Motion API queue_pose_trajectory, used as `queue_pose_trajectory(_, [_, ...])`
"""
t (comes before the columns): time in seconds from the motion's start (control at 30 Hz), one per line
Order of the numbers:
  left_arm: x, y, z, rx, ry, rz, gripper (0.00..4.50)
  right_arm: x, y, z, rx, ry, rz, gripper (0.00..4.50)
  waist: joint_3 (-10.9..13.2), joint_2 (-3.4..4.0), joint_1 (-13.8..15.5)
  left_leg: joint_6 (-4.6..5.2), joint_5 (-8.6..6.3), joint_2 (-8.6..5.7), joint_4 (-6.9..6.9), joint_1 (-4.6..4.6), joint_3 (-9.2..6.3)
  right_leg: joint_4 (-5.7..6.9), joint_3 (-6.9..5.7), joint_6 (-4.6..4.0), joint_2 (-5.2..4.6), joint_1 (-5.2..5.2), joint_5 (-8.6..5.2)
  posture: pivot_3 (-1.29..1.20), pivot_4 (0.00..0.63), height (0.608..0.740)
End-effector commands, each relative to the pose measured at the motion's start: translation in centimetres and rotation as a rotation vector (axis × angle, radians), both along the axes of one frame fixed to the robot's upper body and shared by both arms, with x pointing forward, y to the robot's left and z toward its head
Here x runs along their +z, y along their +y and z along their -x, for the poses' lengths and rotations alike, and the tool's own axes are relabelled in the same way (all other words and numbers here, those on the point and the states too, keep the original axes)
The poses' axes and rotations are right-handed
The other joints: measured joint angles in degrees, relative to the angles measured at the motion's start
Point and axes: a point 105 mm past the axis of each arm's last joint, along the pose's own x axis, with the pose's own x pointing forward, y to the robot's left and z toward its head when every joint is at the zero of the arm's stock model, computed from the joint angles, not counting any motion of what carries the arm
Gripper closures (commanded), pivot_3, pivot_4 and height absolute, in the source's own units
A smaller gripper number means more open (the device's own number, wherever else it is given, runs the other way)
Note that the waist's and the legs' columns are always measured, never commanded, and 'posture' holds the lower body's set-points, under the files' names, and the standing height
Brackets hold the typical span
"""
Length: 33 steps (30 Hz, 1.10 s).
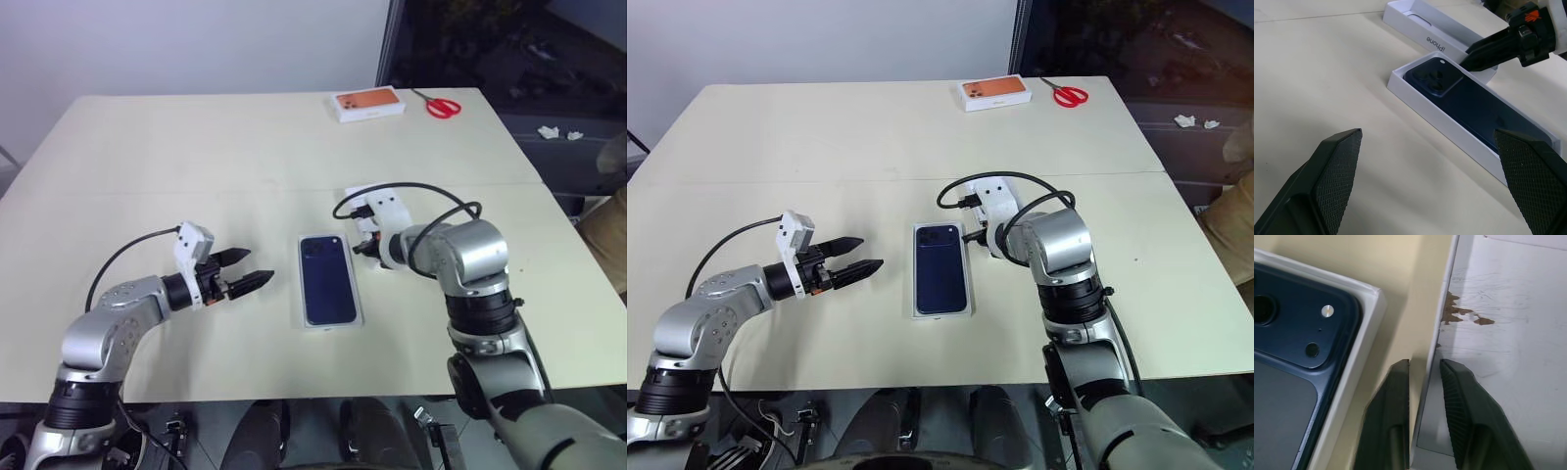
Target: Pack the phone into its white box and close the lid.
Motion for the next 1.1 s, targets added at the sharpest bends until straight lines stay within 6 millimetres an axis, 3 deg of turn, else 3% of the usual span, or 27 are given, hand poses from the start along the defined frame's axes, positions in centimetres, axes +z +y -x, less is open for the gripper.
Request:
queue_pose_trajectory(0.03, [1.0, -0.2, 0.1, -0.011, -0.037, 0.007, 0.0, 0.4, 0.0, -0.1, -0.014, -0.011, -0.029, 4.48, 0.0, 0.0, -0.1, 0.0, 0.0, 0.0, 0.0, 0.0, 0.0, 0.0, 0.0, 0.0, 0.0, 0.0, 0.0, 0.0, 0.15, 0.74])
queue_pose_trajectory(0.17, [1.1, -0.1, 0.0, -0.011, -0.039, 0.006, 0.0, 1.2, -0.5, -1.0, -0.057, -0.049, -0.037, 4.48, 0.0, 0.0, -0.1, 0.0, 0.0, 0.0, -0.01, 0.0, 0.0, 0.0, 0.0, 0.0, 0.01, -0.01, 0.0, 0.0, 0.15, 0.74])
queue_pose_trajectory(0.27, [1.2, 0.1, -0.1, -0.006, -0.04, 0.002, 0.0, 3.0, -0.2, -2.0, -0.108, -0.087, -0.166, 4.48, 0.0, 0.0, -0.1, 0.0, 0.0, 0.0, 0.0, 0.0, 0.01, 0.0, 0.0, 0.0, 0.0, 0.0, 0.0, 0.0, 0.15, 0.74])
queue_pose_trajectory(0.37, [1.4, 0.5, -0.2, 0.007, -0.041, 0.003, 0.0, 6.1, 1.7, -2.7, -0.059, -0.151, -0.407, 4.48, 0.0, 0.02, -0.2, -0.01, 0.01, 0.0, -0.01, 0.0, 0.01, 0.03, 0.01, 0.0, 0.02, -0.03, 0.0, 0.0, 0.15, 0.74])
queue_pose_trajectory(0.47, [1.6, 1.0, -0.2, 0.015, -0.047, 0.004, 0.0, 8.9, 4.1, -1.8, 0.077, -0.141, -0.676, 4.48, 0.0, 0.04, -0.2, -0.01, 0.01, 0.01, -0.06, 0.0, 0.01, 0.03, 0.02, 0.0, 0.04, -0.06, 0.0, 0.0, 0.15, 0.74])
queue_pose_trajectory(0.6, [2.4, 1.8, -0.2, 0.037, -0.07, 0.006, 0.0, 12.4, 5.5, -0.5, 0.215, -0.056, -1.105, 4.48, 0.1, 0.1, -0.1, -0.01, 0.01, 0.02, -0.07, 0.0, 0.0, 0.06, 0.02, 0.0, 0.04, -0.07, 0.0, 0.0, 0.15, 0.74])
queue_pose_trajectory(0.73, [4.1, 2.8, 0.0, 0.048, -0.11, 0.043, 0.0, 10.3, 6.9, 2.6, 0.4, 0.071, -1.243, 4.48, 0.0, 0.07, 0.1, -0.01, 0.0, 0.01, -0.07, 0.0, -0.01, -0.03, 0.01, 0.0, -0.02, 0.01, 0.0, 0.0, 0.15, 0.74])
queue_pose_trajectory(0.9, [6.6, 3.7, 0.9, 0.027, -0.186, 0.118, 0.0, 7.1, 7.3, 6.4, 0.487, 0.243, -1.306, 4.48, 0.1, 0.19, -0.3, 0.04, -0.01, 0.0, -0.05, -0.01, 0.08, -0.04, 0.06, 0.0, -0.07, 0.01, 0.0, 0.0, 0.15, 0.74])
queue_pose_trajectory(1.1, [6.5, 3.9, 1.6, 0.026, -0.197, 0.12, 0.0, 7.3, 8.2, 9.1, 0.505, 0.327, -1.396, 4.48, 0.1, 0.21, -1.9, 0.05, -0.01, 0.09, -0.06, 0.07, 0.08, 0.0, 0.05, 0.0, 0.04, 0.06, -0.01, 0.0, 0.15, 0.74])
